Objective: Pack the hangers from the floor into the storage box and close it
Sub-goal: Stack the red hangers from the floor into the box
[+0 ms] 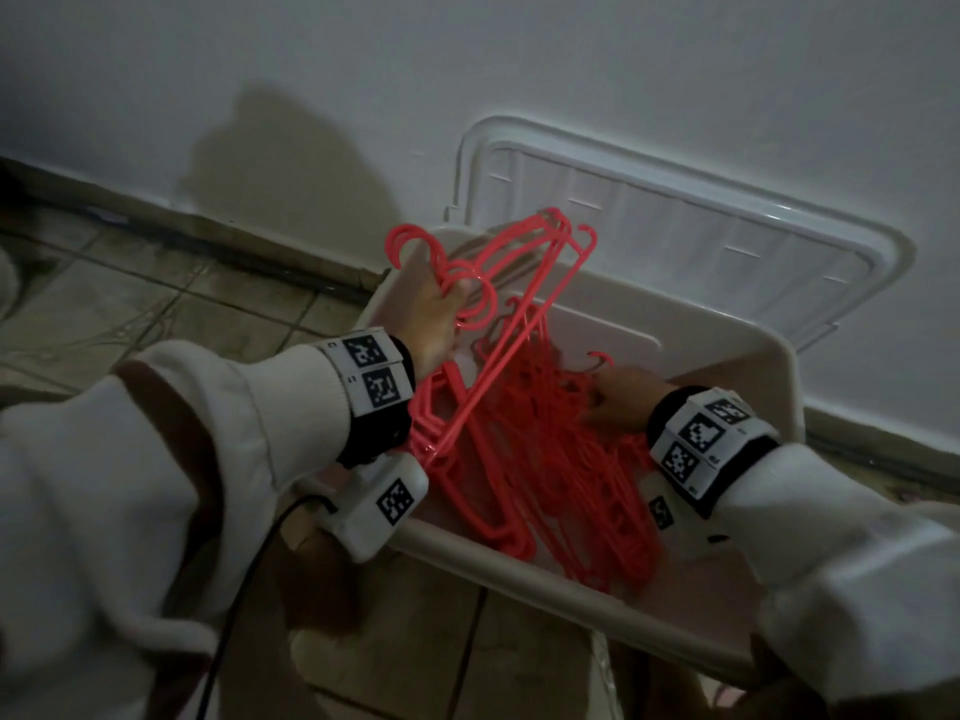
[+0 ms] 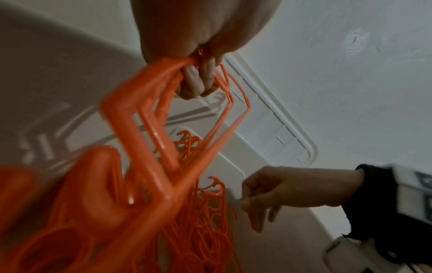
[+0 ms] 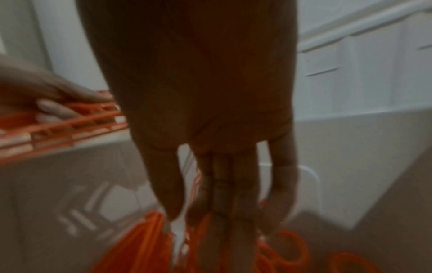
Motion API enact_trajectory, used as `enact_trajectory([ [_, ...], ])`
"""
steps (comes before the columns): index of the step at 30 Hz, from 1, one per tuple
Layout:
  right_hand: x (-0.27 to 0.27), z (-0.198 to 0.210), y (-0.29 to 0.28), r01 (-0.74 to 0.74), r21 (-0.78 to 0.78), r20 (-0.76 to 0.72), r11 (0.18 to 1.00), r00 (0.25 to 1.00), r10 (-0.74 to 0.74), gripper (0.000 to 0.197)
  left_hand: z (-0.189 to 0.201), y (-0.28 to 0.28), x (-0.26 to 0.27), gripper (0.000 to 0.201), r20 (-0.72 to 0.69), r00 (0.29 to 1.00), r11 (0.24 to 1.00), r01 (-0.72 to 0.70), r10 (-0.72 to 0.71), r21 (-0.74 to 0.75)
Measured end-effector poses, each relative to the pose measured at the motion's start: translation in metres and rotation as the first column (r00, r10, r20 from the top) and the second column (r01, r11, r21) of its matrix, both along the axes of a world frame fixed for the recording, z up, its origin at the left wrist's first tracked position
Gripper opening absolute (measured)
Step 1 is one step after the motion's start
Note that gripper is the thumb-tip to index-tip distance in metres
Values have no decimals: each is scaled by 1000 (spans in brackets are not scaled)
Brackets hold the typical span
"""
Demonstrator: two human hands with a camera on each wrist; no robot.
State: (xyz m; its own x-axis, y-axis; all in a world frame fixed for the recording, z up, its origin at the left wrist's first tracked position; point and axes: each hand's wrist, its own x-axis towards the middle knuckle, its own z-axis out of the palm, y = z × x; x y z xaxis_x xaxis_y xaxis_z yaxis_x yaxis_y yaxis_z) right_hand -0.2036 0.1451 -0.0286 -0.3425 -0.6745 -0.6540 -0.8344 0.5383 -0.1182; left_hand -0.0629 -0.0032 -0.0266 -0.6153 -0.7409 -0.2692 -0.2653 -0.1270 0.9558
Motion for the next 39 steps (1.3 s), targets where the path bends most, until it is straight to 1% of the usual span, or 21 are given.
enact_trajectory([
  [1, -8, -8, 3, 13, 32, -69, 999, 998, -11, 36, 0, 0, 0, 24, 12, 1000, 1000, -11, 11, 9],
  [2, -14, -15, 7, 56, 81, -90, 995, 995, -48, 45, 3, 2, 0, 13, 9, 1000, 1000, -20, 20, 17],
  [3, -16, -21, 9, 122, 115, -94, 986, 989, -111, 50, 5, 3, -1, 9, 4, 1000, 999, -31, 31, 20],
  [4, -17, -26, 11, 163, 146, -90, 976, 984, -151, 50, 6, 4, -2, 18, 3, 999, 999, -39, 39, 23],
  [5, -17, -31, 12, 177, 175, -91, 969, 982, -163, 47, 10, 9, -4, 28, -8, 999, 999, -41, 41, 33],
  [6, -17, -35, 11, 168, 193, -87, 967, 984, -153, 44, 11, 12, -5, 32, -19, 999, 998, -37, 38, 49],
  [9, -11, -42, 8, 129, 177, -27, 976, 992, -126, 41, 13, 15, -4, 34, -29, 998, 992, -57, 60, 114],
  [12, -7, -49, 7, 128, 168, 16, 978, 991, -132, 47, 15, 15, -4, 32, -53, 992, 981, -106, 115, 161],
  [16, -7, -61, 7, 136, 141, -5, 981, 991, -137, 39, 14, 13, -1, 30, -51, 993, 980, -93, 103, 174],
  [19, -9, -66, 7, 177, 149, -20, 973, 984, -176, 41, 12, 12, -2, 29, -36, 996, 979, -68, 77, 194],
  [22, -13, -72, 9, 225, 152, -49, 963, 974, -220, 36, 10, 11, -4, 30, -9, 998, 985, -66, 69, 162],
  [24, -16, -79, 12, 194, 130, -84, 972, 979, -184, 35, 8, 12, -5, 29, 28, 999, 986, -34, 30, 161],
  [26, -33, -112, 19, 194, 118, -88, 974, 979, -184, 36, 6, 12, -6, 29, 49, 999, 988, -22, 15, 156],
  [28, -36, -125, 24, 181, 133, -100, 975, 981, -168, 30, 6, 12, -6, 29, 54, 998, 987, -25, 17, 158],
  [29, -32, -121, 25, 195, 133, -86, 972, 979, -185, 34, 7, 12, -5, 29, 50, 999, 987, -23, 15, 161],
  [31, -9, -86, 21, 206, 135, -54, 969, 978, -201, 38, 6, 12, -4, 29, 46, 999, 986, -24, 17, 163],
  [34, 2, -73, 17, 271, 153, -31, 950, 962, -270, 46, 7, 11, -2, 29, 37, 998, 991, -53, 49, 119],
  [35, 5, -70, 16, 292, 152, -11, 944, 956, -293, 44, 8, 10, -1, 30, 31, 997, 994, -67, 65, 82],
  [36, 7, -68, 15, 285, 148, 21, 947, 957, -291, 36, 8, 10, 0, 31, 30, 997, 996, -73, 71, 54],
  [38, 9, -67, 13, 246, 182, 106, 952, 958, -267, 12, 9, 11, 2, 30, 45, 997, 997, -65, 64, 29],
  [39, 10, -67, 13, 242, 206, 140, 948, 952, -273, 9, 10, 11, 2, 29, 57, 997, 998, -62, 61, 15],
])
